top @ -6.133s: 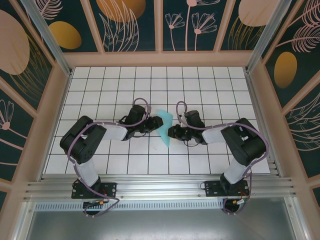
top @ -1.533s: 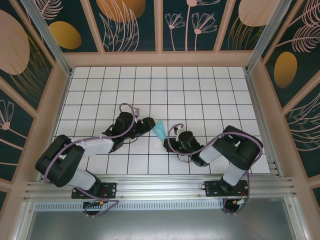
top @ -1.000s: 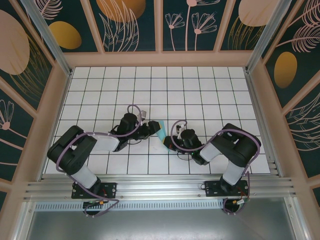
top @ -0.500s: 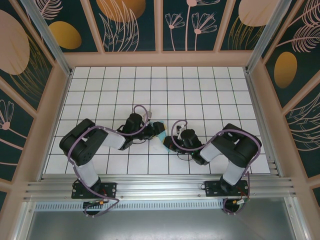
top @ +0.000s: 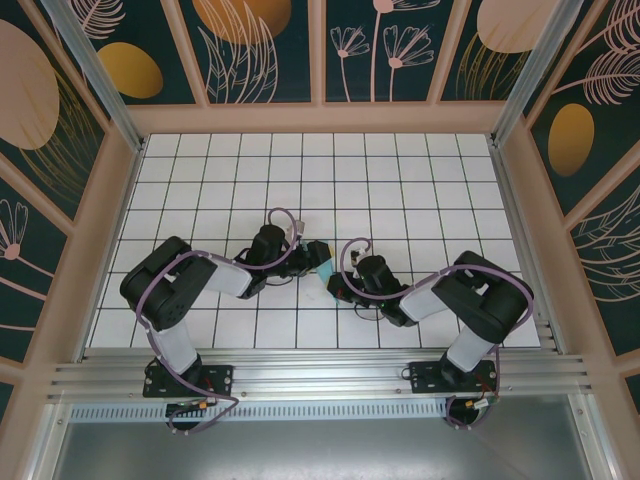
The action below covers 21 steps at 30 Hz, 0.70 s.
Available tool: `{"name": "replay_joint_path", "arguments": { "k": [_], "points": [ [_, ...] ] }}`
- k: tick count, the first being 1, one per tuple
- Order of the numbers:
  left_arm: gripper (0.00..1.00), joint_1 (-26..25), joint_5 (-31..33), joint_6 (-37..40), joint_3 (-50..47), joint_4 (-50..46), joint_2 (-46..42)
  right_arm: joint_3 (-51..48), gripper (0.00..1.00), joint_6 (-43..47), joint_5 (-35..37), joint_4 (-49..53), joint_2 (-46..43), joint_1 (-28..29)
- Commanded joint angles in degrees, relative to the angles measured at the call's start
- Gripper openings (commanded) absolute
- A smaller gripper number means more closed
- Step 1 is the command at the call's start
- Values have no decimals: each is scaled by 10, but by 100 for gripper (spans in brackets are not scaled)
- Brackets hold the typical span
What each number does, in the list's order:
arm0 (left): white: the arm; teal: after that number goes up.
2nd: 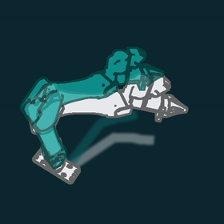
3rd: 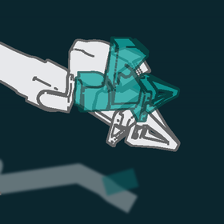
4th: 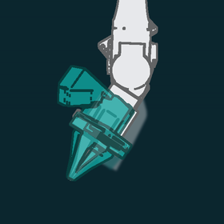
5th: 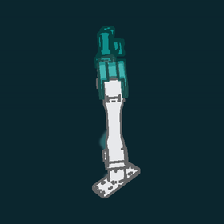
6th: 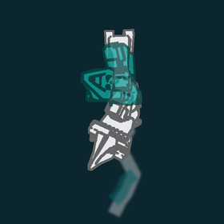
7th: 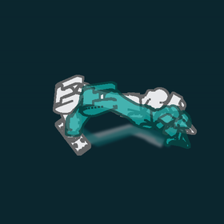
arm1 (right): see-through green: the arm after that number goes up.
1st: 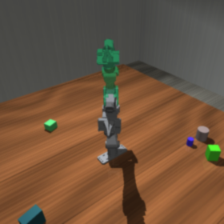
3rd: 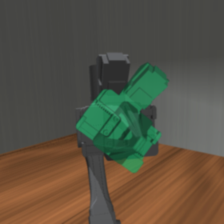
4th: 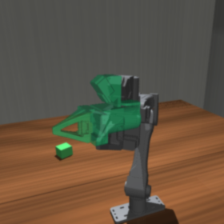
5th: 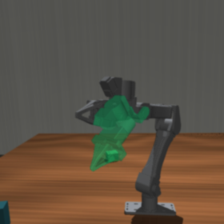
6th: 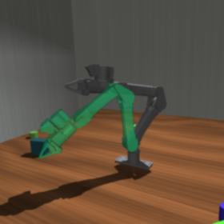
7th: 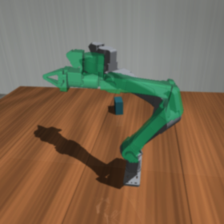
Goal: Fold a paper plane with a square sheet of paper (pick it up from the middle)
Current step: Fold the wing for the fifth time at the center of the table.
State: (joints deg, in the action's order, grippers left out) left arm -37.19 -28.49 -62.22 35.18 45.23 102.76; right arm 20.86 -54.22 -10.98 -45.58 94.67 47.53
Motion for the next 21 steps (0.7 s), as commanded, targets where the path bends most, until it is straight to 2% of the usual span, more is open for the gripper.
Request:
{"name": "replay_joint_path", "arguments": {
  "k": [1, 5, 9, 21],
  "points": [
    [65, -2, -1, 15, 8, 2, -9, -2, 1, -12, 3, -10, 6, 2],
    [66, -2, 16, 30, -6, -14, -41, -24, 0, -38, -29, -71, 3, -14],
    [68, -2, 26, 36, -26, -11, -67, -25, 0, -45, -48, -85, 0, -22],
    [70, -2, -34, 15, -19, 71, -10, -28, 0, -81, -72, -118, 16, -32]
  ]
}}
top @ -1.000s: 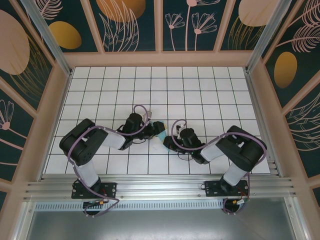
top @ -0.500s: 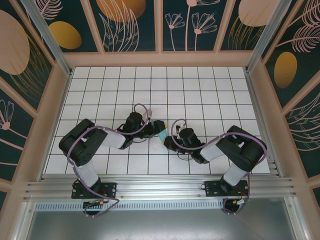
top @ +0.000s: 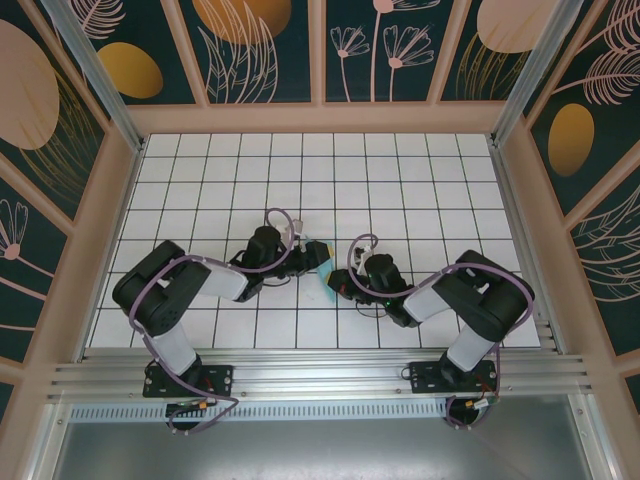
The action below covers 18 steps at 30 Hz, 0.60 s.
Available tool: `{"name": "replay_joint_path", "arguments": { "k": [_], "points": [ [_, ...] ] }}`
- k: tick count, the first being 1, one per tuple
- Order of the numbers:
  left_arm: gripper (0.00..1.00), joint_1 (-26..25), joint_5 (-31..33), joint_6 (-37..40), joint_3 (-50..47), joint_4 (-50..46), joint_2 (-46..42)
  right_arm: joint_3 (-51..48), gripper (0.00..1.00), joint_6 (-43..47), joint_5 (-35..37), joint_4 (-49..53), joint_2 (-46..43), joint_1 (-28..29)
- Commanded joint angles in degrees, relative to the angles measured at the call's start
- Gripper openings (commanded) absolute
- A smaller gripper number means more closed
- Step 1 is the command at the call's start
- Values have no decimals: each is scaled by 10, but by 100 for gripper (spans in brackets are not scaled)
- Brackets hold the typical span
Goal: Fold a paper plane with a square sheet of paper (pick it up from the middle)
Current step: Fold the wing for the fifth time at the center of the table.
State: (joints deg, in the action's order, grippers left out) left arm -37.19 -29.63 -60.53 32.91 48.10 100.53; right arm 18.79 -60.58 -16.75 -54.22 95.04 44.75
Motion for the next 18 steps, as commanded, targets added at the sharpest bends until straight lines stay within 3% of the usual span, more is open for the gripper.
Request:
{"name": "replay_joint_path", "arguments": {
  "k": [1, 18],
  "points": [
    [70, -2, -25, 0, 5, 44, 15, -8, 0, -20, -15, -31, 17, -6],
    [71, -2, -32, 0, 21, 53, 65, -8, 0, -35, -2, -5, 37, -7]
  ]
}}
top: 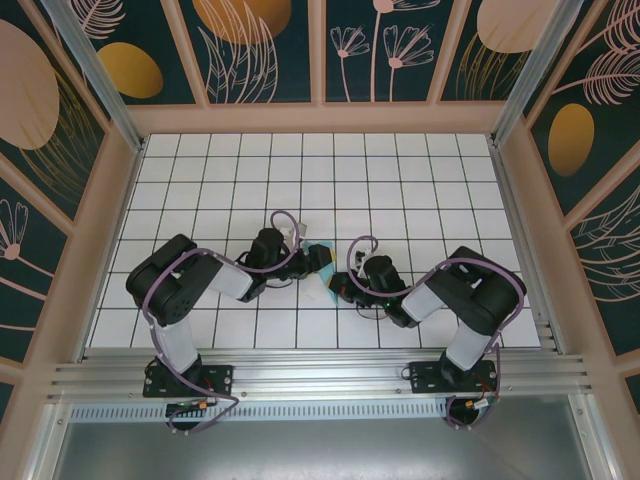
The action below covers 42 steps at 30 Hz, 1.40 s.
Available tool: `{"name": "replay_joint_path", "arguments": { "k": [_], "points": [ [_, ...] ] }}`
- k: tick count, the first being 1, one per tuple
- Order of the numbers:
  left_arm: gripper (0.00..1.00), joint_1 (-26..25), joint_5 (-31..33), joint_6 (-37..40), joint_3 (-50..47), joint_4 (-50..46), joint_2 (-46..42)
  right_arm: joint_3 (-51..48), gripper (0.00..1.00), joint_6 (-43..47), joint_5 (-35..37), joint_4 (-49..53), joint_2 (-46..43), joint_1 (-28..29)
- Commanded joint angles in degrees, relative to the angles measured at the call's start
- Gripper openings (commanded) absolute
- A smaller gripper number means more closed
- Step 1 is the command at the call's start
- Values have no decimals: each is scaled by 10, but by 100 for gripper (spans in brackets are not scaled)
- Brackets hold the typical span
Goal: Fold a paper plane with a square sheet of paper (pick it up from the middle)
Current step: Fold the wing for the fifth time at the center of the table.
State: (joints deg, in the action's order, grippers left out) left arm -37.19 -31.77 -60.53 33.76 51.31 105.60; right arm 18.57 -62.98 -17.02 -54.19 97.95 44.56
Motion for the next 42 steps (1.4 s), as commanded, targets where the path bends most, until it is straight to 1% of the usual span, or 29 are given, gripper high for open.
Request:
{"name": "replay_joint_path", "arguments": {
  "k": [1, 8, 11, 12, 13, 17, 21, 25, 32, 36, 37, 42],
  "points": [
    [71, -2, -9, 1, 14, 18, 19, -5, 0, -11, 0, -3, 8, -5],
    [71, -2, -5, 2, 18, 12, 35, -3, 2, -7, 3, 26, 4, -4],
    [71, -2, -1, 9, 25, -10, 38, -5, 8, -7, 6, 37, -4, -4],
    [71, -2, 0, 12, 28, -21, 40, -5, 8, -5, 6, 42, -9, -3],
    [71, -2, 1, 15, 30, -28, 42, -4, 9, -1, 5, 52, -16, -3],
    [70, -2, 7, 24, 39, -65, 51, 8, 16, 18, 10, 118, -46, 0],
    [70, -2, 14, 34, 40, -86, 50, 14, 19, 28, 14, 164, -69, 0],
    [70, -2, 15, 43, 47, -105, 50, 21, 18, 34, 0, 185, -70, 1],
    [70, -2, 13, 58, 60, -128, 49, 20, 8, 23, 9, 217, -65, 2],
    [70, -1, 14, 62, 67, -141, 52, 33, 8, 20, 8, 242, -55, 3],
    [69, -2, 14, 62, 68, -145, 53, 34, 10, 20, 10, 247, -56, 3],
    [69, -2, 19, 69, 68, -158, 50, 37, 12, 28, 11, 265, -81, 5]
  ]
}}
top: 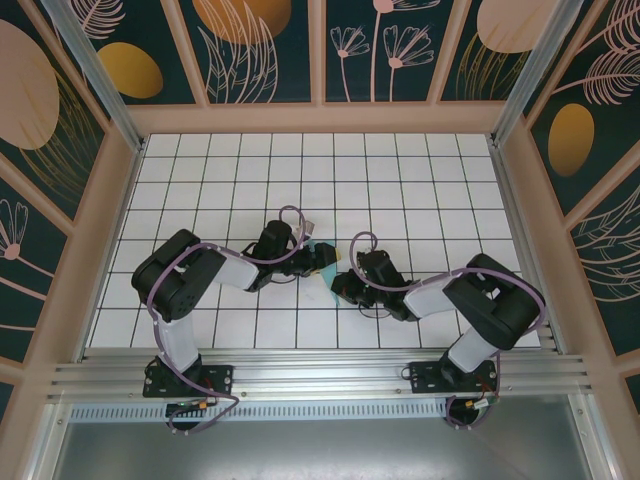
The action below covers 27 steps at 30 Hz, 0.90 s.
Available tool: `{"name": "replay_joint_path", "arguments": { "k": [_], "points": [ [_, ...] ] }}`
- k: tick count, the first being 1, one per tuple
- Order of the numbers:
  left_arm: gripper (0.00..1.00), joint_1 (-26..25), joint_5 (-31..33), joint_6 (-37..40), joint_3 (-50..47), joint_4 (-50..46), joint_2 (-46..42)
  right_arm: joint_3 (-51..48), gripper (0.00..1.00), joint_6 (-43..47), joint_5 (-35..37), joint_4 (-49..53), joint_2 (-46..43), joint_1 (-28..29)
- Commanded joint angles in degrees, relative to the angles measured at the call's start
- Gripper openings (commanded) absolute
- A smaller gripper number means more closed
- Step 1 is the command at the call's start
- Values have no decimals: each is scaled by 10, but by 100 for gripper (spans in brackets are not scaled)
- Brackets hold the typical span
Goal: Fold a paper plane with a square sheet of paper (pick it up from the middle)
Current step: Fold the wing for the fifth time at the center of the table.
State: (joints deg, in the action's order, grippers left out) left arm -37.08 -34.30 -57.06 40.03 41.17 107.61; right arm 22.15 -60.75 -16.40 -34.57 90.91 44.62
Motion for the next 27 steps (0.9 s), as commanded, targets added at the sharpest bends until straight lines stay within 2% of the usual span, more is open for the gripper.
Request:
{"name": "replay_joint_path", "arguments": {
  "k": [1, 4, 9, 20, 27],
  "points": [
    [69, -3, 45, 34, 5, -57, 30, 2, 13, 9, 4, 75, -17, 4],
    [69, -3, 43, 34, 8, -58, 31, 7, 18, 20, -6, 84, -27, 7],
    [69, -3, 43, 36, 12, -62, 31, 12, 19, 34, -2, 114, -35, 13],
    [69, -3, 42, 40, 13, -67, 32, -2, 3, 14, 11, 120, -25, 19],
    [69, -3, 41, 41, 15, -71, 32, -2, 11, 16, 28, 145, -63, 19]
  ]
}}
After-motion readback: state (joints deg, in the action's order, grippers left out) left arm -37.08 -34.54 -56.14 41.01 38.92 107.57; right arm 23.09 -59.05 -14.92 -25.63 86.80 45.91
